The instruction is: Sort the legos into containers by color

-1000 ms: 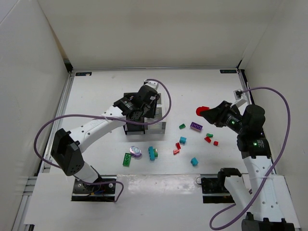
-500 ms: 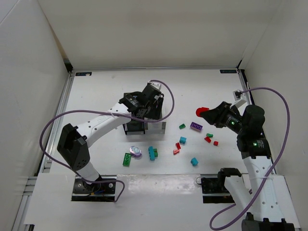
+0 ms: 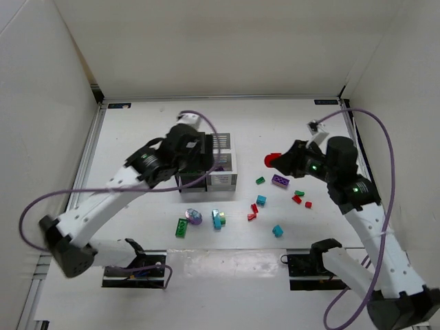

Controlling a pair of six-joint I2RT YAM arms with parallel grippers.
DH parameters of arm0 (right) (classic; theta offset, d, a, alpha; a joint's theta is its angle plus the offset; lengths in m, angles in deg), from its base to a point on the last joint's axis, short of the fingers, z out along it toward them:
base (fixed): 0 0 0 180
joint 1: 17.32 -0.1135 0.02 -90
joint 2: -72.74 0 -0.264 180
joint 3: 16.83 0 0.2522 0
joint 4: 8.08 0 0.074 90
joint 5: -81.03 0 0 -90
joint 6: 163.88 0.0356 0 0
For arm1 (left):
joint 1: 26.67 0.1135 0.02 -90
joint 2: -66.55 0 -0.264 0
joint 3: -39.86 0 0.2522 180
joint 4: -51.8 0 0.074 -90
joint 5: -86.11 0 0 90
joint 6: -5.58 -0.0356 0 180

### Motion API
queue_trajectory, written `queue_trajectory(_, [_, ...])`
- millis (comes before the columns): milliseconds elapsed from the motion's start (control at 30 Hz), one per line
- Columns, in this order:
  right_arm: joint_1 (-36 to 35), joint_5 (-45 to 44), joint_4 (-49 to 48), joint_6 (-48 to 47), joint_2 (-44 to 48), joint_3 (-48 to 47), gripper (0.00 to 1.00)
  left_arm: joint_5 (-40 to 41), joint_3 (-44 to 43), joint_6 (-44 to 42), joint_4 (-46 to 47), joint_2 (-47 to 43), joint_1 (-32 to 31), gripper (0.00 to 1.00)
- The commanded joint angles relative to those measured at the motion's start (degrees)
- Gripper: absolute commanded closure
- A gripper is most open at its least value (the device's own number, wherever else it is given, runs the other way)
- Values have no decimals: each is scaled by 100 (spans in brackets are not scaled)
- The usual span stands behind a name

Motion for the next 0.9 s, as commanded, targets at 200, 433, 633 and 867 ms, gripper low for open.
queue_trajectory(200, [-2269,-1487,377,-1173,-2589,-2590,100,854,1644,2473,-2070,-2715,249,1])
queue_trajectory(433, [-2972,-1900,1011,-1436,-4874,-4808,100,661,2095,3072,-3038,-3509,267,1])
queue_trajectory(633, [-3210,-2207,1599,-1516,-6370,-6469,100,459,2052,3134,-3249,-3220,276,1])
queue_trajectory(867, [-3456,-2857,1715,-1560,-7541,-7561,100,142,2271,2923,-2977,-3035,276,1])
